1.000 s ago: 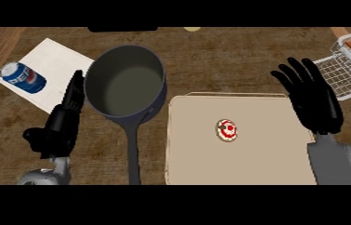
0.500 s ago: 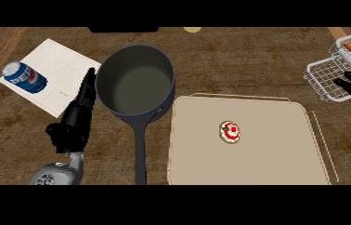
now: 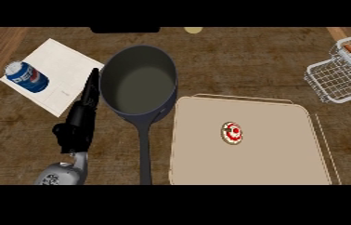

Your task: Pick the cupcake from the tray and place it in the tiered basket

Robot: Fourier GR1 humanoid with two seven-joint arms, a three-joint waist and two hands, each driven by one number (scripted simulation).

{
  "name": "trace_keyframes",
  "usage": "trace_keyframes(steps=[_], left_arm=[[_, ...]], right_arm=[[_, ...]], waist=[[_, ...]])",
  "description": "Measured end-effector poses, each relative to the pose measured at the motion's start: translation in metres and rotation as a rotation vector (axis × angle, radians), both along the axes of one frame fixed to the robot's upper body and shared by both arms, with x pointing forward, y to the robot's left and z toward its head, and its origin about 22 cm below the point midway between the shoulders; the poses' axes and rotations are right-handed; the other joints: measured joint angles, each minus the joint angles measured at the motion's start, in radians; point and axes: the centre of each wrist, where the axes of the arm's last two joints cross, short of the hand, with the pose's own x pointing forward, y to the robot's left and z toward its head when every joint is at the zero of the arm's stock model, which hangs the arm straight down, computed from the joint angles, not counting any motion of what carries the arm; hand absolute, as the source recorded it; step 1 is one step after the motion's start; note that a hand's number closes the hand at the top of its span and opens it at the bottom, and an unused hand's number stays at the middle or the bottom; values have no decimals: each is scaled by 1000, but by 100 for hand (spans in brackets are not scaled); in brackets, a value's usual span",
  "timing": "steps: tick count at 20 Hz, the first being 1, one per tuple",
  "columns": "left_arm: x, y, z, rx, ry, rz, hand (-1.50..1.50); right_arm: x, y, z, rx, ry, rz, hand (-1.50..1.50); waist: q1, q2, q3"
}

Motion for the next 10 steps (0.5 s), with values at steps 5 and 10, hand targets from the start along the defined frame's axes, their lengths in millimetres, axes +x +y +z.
trace_keyframes(steps=[5,10], left_arm=[[6,-5,2,-1,-2,-17,0],[9,-9,-4,-2,-4,-17,0]], right_arm=[[-13,45,12,-200,-32,-26,-150],[-24,88,8,-283,-26,-38,-150]], waist=[[8,3,0],[14,5,0]])
